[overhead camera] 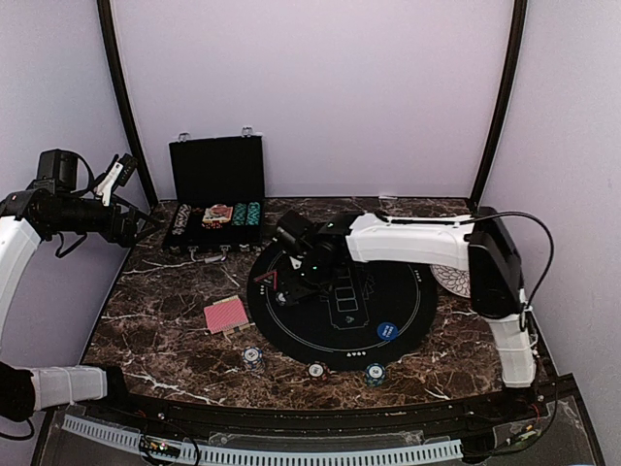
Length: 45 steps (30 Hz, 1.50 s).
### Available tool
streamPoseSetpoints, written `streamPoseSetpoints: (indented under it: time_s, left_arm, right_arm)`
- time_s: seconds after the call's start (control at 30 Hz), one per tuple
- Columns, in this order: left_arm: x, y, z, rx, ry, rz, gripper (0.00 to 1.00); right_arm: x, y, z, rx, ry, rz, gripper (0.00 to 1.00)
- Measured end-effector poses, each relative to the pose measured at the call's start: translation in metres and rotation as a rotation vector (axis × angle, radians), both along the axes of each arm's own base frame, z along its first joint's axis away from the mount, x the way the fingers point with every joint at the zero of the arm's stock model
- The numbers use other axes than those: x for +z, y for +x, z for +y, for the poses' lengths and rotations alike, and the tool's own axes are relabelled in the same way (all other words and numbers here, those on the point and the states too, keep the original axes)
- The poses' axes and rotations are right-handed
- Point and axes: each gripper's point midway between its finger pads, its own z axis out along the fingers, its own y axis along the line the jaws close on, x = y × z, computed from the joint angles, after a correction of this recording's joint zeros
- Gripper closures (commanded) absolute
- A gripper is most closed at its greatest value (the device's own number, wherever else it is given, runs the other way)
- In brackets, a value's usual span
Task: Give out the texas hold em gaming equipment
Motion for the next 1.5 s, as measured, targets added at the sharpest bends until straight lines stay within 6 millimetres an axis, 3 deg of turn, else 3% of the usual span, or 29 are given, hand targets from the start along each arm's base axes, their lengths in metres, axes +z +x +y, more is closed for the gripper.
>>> streamPoseSetpoints:
  time_s: [0.17, 0.23, 0.33, 0.5, 0.63, 0.73, 1.13, 1.5]
  left_arm:
    - [0.0, 0.0, 0.0, -0.002, 0.001, -0.002, 0.01]
    - [0.002, 0.001, 0.0, -0.002, 0.001, -0.004, 0.01]
    - [0.005, 0.003, 0.0, -0.001, 0.002, -0.01, 0.01]
    - [0.006, 0.002, 0.0, -0.001, 0.002, -0.015, 0.01]
    - [0.008, 0.001, 0.0, -0.003, 0.002, -0.024, 0.01]
    - [0.008, 0.0, -0.001, -0.004, 0.001, -0.026, 0.01]
    - [0.008, 0.0, -0.001, -0.004, 0.0, -0.026, 0.01]
    - [0.008, 0.0, -0.001, -0.004, 0.001, -0.026, 0.01]
  right_arm:
    - [0.058, -0.032, -0.053, -0.064, 0.066, -0.037, 0.22]
    - [0.071, -0.05, -0.078, -0.093, 0.081, -0.044, 0.21]
    - [0.065, -0.083, -0.111, -0.125, 0.07, -0.017, 0.2]
    - [0.028, -0.142, -0.153, -0.153, -0.025, 0.075, 0.19]
    - [0.009, -0.166, -0.165, -0.171, -0.063, 0.121, 0.19]
    - [0.0, -0.171, -0.17, -0.191, -0.073, 0.144, 0.18]
    - [-0.028, -0.177, -0.159, -0.187, -0.073, 0.198, 0.18]
    - [-0.039, -0.177, -0.159, -0.171, -0.099, 0.202, 0.32]
